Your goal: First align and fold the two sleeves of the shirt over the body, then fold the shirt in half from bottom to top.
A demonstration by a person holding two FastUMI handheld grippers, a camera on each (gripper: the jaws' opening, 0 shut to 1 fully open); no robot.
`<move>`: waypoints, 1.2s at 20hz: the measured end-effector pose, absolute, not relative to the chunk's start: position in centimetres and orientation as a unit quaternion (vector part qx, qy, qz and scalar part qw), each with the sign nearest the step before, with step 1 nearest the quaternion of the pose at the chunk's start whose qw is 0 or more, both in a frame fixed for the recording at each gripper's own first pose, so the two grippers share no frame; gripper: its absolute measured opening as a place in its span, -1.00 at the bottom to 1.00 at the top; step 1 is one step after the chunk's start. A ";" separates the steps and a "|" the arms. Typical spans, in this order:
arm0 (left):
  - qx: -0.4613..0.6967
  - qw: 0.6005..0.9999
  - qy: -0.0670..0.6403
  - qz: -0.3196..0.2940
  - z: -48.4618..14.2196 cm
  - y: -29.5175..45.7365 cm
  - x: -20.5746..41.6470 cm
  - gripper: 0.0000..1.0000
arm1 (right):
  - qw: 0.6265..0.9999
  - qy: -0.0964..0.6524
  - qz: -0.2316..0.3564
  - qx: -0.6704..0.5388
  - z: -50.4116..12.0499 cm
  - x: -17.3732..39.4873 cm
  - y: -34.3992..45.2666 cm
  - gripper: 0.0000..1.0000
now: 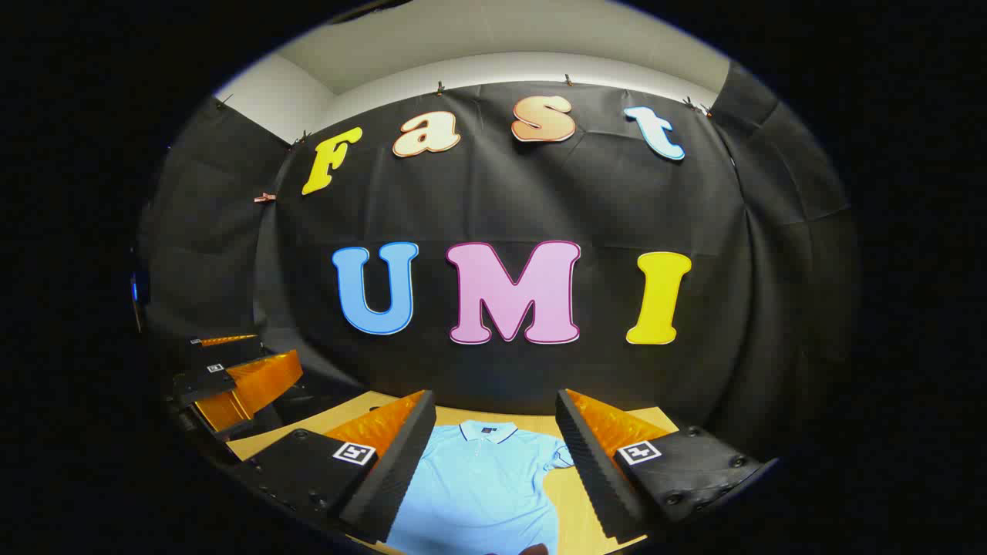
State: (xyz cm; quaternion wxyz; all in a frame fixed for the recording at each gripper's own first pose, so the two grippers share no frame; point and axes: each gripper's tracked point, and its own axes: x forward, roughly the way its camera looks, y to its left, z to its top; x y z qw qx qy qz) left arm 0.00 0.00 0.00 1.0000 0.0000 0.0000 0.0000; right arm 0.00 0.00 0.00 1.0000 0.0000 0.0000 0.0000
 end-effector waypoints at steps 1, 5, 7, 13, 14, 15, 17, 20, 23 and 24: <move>0.001 1.000 -0.004 0.001 0.2 0.0 -0.1 0.93 | 1.000 -0.003 0.000 0.000 0.1 -0.1 0.0 0.95; 0.047 0.998 -0.029 0.012 1.4 0.1 -0.7 0.93 | 1.000 0.002 0.004 -0.001 -0.3 -0.3 0.3 0.94; 0.077 0.996 -0.032 0.008 1.5 -0.4 -0.8 0.92 | 1.000 0.004 0.004 -0.003 -0.4 -0.4 0.3 0.95; 0.069 0.997 -0.028 -0.014 1.4 -1.5 -0.7 0.96 | 1.000 0.004 -0.001 -0.004 -0.4 -0.4 0.0 0.95; 0.059 0.998 -0.024 -0.017 1.0 -1.5 -0.6 0.96 | 1.000 0.005 -0.001 -0.004 -0.5 -0.4 -0.1 0.95; 0.048 0.998 -0.021 -0.019 0.9 -1.5 -0.6 0.96 | 1.000 0.005 -0.003 -0.003 -0.4 -0.3 -0.1 0.95; 0.043 0.999 -0.019 -0.015 1.0 -1.2 -0.5 0.96 | 1.000 0.003 -0.005 -0.002 -0.3 -0.2 -0.3 0.95; 0.040 0.999 -0.012 -0.012 0.4 -0.8 -0.3 0.96 | 1.000 0.008 -0.006 -0.001 -0.6 0.0 -0.3 0.94; 0.039 0.999 -0.007 -0.008 0.1 -0.4 -0.1 0.96 | 1.000 0.012 -0.013 0.001 -0.8 0.4 -0.8 0.94; 0.037 0.999 -0.004 -0.007 -0.1 -0.3 0.0 0.96 | 1.000 0.016 -0.018 0.001 -1.0 0.6 -1.2 0.94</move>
